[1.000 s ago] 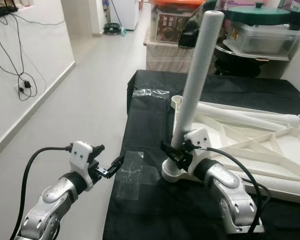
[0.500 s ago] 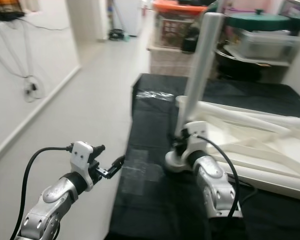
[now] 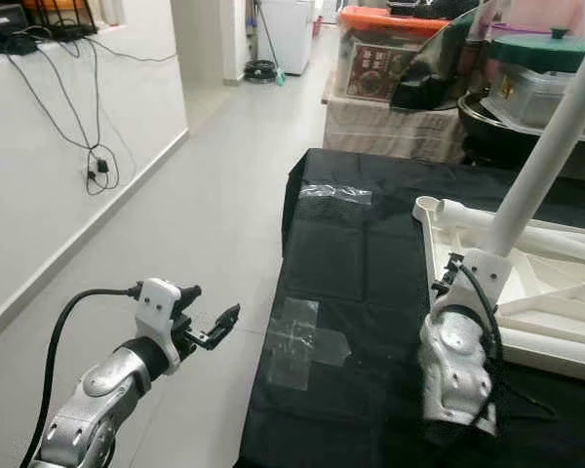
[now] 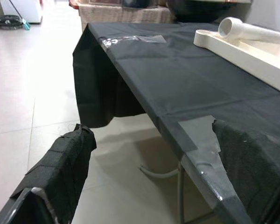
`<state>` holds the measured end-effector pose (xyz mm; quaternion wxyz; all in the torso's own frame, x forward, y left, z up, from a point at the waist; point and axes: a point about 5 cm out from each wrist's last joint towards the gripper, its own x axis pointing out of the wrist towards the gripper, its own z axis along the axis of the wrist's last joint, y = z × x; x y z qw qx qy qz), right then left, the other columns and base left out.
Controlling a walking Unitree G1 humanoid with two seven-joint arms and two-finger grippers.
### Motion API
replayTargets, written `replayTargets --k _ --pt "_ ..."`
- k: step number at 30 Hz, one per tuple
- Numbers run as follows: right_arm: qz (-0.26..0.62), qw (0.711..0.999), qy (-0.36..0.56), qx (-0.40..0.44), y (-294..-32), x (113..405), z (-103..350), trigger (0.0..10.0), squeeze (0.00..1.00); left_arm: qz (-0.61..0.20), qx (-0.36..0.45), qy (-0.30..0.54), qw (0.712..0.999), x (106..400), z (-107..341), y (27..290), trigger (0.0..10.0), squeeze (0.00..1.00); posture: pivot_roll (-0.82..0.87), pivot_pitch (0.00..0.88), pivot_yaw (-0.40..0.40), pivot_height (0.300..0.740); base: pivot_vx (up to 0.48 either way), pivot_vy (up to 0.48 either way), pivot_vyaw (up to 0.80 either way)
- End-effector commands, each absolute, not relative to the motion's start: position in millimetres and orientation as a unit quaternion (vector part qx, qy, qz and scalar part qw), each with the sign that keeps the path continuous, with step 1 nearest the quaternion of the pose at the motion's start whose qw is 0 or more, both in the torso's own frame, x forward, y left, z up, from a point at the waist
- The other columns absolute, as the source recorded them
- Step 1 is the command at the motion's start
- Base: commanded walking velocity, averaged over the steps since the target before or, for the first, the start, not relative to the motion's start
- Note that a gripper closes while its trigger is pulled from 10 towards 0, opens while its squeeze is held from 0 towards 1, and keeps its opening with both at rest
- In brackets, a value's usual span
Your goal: Building children table
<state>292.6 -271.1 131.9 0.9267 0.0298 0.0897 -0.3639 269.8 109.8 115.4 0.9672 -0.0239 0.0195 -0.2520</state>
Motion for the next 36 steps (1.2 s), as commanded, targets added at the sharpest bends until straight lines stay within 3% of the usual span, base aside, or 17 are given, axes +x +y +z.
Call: replayTargets --k 1,2,15,19,22,25,27,28,29,31,32,34,36 --pt "-0.388 0.906 0.166 0.034 -275 281 98 10.0 0.00 -0.246 -0.022 0.018 0.969 270 114 112 10.0 0.00 0.04 0.000 -0.055 0.740 0.000 0.000 0.00" --pt "-0.381 0.910 0.158 0.037 -271 284 102 10.0 1.00 -0.245 -0.023 0.018 0.969 270 114 112 10.0 0.00 0.04 0.000 -0.060 0.740 0.000 0.000 0.00" --pt "-0.353 0.935 0.045 0.004 -256 289 151 10.0 1.00 -0.243 -0.024 0.019 0.969 268 113 112 10.0 0.00 0.03 0.000 -0.065 0.740 0.000 0.000 0.00" --pt "-0.293 0.953 0.036 -0.062 -243 258 152 10.0 1.00 -0.239 -0.024 0.018 0.970 267 112 114 10.0 0.00 0.02 0.000 -0.071 0.740 0.000 0.000 0.00" --pt "-0.283 0.955 0.034 -0.075 -243 250 151 10.0 1.00 -0.238 -0.024 0.019 0.971 267 111 114 10.0 0.00 0.01 0.000 -0.070 0.740 0.000 0.000 0.00" --pt "-0.215 0.968 -0.027 -0.124 -242 231 157 10.0 1.00 -0.237 -0.026 0.020 0.971 266 110 114 10.0 0.00 0.01 0.000 -0.070 0.740 0.000 0.000 0.00" --pt "-0.215 0.968 -0.027 -0.124 -242 231 157 10.0 1.00 -0.237 -0.026 0.020 0.971 266 110 114 10.0 0.00 0.01 0.000 -0.070 0.740 0.000 0.000 0.00" --pt "-0.193 0.971 -0.036 -0.135 -240 227 158 10.0 1.00 -0.237 -0.027 0.021 0.971 266 109 115 10.0 0.00 0.01 0.000 -0.067 0.740 0.000 0.000 0.00" --pt "-0.153 0.978 -0.029 -0.136 -236 226 156 10.0 0.93 -0.237 -0.026 0.021 0.971 266 109 115 10.0 0.00 0.00 0.000 -0.061 0.740 0.000 0.000 0.00" --pt "-0.113 0.984 -0.014 -0.136 -232 228 153 10.0 0.93 -0.239 -0.024 0.021 0.971 267 109 116 10.0 0.00 -0.01 0.000 -0.055 0.740 0.000 0.000 0.00" --pt "-0.046 0.991 0.008 -0.123 -220 239 150 10.0 0.00 -0.241 -0.023 0.021 0.970 269 109 117 10.0 0.00 -0.01 0.000 -0.053 0.740 0.000 0.000 0.00" --pt "-0.046 0.991 0.008 -0.123 -220 239 150 10.0 0.00 -0.241 -0.023 0.021 0.970 269 109 117 10.0 0.00 -0.01 0.000 -0.053 0.740 0.000 0.000 0.00" --pt "0.035 0.994 0.047 -0.089 -198 259 144 10.0 0.00 -0.244 -0.024 0.015 0.969 273 112 112 10.0 0.00 0.00 0.000 -0.049 0.740 0.000 0.000 0.00"
